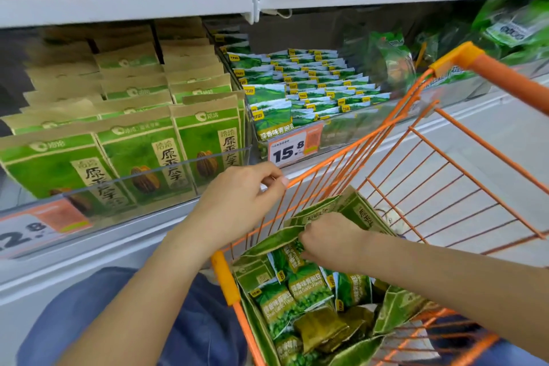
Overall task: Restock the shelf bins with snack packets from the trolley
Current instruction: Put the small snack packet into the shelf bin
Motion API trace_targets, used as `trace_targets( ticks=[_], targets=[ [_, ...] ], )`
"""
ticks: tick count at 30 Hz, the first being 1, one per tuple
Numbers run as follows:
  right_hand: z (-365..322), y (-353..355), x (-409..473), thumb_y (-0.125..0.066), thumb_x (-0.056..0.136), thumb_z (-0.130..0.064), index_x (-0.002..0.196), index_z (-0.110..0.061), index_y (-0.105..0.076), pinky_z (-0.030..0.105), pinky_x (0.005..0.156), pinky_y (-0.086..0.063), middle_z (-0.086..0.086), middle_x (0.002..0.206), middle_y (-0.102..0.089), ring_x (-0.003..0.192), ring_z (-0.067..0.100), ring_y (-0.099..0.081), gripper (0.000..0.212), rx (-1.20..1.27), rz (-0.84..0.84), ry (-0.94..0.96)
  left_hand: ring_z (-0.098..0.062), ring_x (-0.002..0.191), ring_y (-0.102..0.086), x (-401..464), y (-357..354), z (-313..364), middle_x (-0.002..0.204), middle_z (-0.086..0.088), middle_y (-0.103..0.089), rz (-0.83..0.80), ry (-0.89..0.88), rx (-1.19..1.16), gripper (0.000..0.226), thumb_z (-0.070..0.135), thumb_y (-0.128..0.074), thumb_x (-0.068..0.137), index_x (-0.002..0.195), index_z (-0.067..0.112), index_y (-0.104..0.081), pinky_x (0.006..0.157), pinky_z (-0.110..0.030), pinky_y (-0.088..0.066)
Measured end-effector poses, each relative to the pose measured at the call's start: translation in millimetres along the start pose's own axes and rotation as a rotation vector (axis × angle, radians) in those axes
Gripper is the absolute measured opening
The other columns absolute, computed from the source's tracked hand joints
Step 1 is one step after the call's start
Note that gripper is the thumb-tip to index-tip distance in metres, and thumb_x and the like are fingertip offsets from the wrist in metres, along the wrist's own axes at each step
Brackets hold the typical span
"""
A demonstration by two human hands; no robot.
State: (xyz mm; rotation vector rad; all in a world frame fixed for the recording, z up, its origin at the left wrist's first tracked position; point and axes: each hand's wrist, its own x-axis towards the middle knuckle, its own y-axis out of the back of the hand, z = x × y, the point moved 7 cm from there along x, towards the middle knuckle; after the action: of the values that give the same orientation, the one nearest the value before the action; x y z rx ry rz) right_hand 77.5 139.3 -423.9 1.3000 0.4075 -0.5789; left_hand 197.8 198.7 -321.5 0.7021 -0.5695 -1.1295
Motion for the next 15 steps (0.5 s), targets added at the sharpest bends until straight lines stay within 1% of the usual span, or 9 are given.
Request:
trace_targets(
  ticks=[2,3,4,6,9,10,12,13,15],
  targets=[
    [-10,-10,4,-0.050,0.099,-0.018,0.066,-0.012,-0.041,0.029,0.043,-0.032,0.000,0.064,-0.044,0.051,0.016,-0.039,0.034,-0.106,-0.033,0.069,-0.006,0.077,-0.059,0,0,0,0.091,0.018,-0.061,-0.001,0.003,-0.008,0.028,0.043,-0.045,0.097,0.107,0.027,-0.065,0.074,-0.034,-0.050],
    [-16,-14,4,-0.051,0.098,-0.015,0.068,-0.012,-0.045,0.028,0.042,-0.030,0.000,0.063,-0.044,0.050,0.016,-0.037,0.031,-0.161,-0.031,0.125,-0.006,0.076,-0.059,0,0,1,0.091,0.018,-0.061,-0.003,0.002,-0.004,0.028,0.043,-0.045,0.097,0.107,0.027,-0.065,0.073,-0.034,-0.050],
    [-21,-18,4,-0.050,0.099,-0.020,0.071,-0.011,-0.051,0.027,0.043,-0.029,0.000,0.062,-0.044,0.048,0.016,-0.036,0.030,-0.185,-0.019,0.167,-0.005,0.075,-0.060,0,0,1,0.089,0.019,-0.060,-0.003,-0.001,0.004,0.028,0.044,-0.044,0.097,0.107,0.028,-0.065,0.073,-0.034,-0.050],
    [-30,-22,2,-0.044,0.101,-0.030,0.073,-0.009,-0.054,0.026,0.045,-0.030,0.002,0.062,-0.045,0.048,0.017,-0.037,0.036,-0.206,-0.022,0.230,-0.006,0.074,-0.060,0,0,1,0.085,0.021,-0.059,0.003,-0.007,0.016,0.028,0.045,-0.043,0.097,0.106,0.029,-0.064,0.072,-0.034,-0.050],
    [-39,-20,3,-0.050,0.093,-0.004,0.091,-0.006,-0.060,0.026,0.043,-0.033,0.003,0.065,-0.046,0.048,0.017,-0.036,0.010,-0.219,-0.025,0.298,-0.006,0.073,-0.060,1,0,1,0.083,0.022,-0.058,0.013,-0.017,0.024,0.027,0.045,-0.043,0.097,0.106,0.029,-0.064,0.071,-0.034,-0.050],
    [-36,-19,5,-0.051,0.090,0.000,0.096,-0.005,-0.060,0.027,0.043,-0.031,0.003,0.064,-0.045,0.048,0.017,-0.036,0.012,-0.199,-0.018,0.277,-0.005,0.073,-0.060,1,0,1,0.083,0.022,-0.058,0.014,-0.021,0.024,0.027,0.045,-0.044,0.097,0.106,0.029,-0.064,0.071,-0.033,-0.050],
    [-24,-8,5,-0.050,0.091,-0.004,0.097,-0.005,-0.060,0.027,0.044,-0.031,0.005,0.068,-0.049,0.050,0.019,-0.039,0.012,-0.111,0.011,0.226,-0.003,0.074,-0.060,1,1,2,0.085,0.022,-0.059,0.026,-0.026,0.006,0.026,0.043,-0.045,0.097,0.107,0.029,-0.064,0.072,-0.032,-0.050],
    [-17,1,3,-0.049,0.092,-0.011,0.094,-0.006,-0.060,0.028,0.045,-0.033,0.006,0.070,-0.053,0.053,0.021,-0.044,0.013,-0.045,0.050,0.209,-0.001,0.076,-0.060,0,2,2,0.086,0.022,-0.060,0.038,-0.029,-0.013,0.024,0.041,-0.047,0.097,0.106,0.030,-0.065,0.073,-0.031,-0.050],
    [-2,22,-9,-0.048,0.090,-0.024,0.082,-0.010,-0.060,0.028,0.049,-0.038,0.005,0.067,-0.056,0.057,0.024,-0.049,0.020,0.145,0.181,0.216,0.001,0.080,-0.061,0,5,1,0.087,0.022,-0.063,0.080,-0.033,-0.068,0.018,0.037,-0.050,0.096,0.102,0.031,-0.066,0.074,-0.028,-0.051]
  ],
)
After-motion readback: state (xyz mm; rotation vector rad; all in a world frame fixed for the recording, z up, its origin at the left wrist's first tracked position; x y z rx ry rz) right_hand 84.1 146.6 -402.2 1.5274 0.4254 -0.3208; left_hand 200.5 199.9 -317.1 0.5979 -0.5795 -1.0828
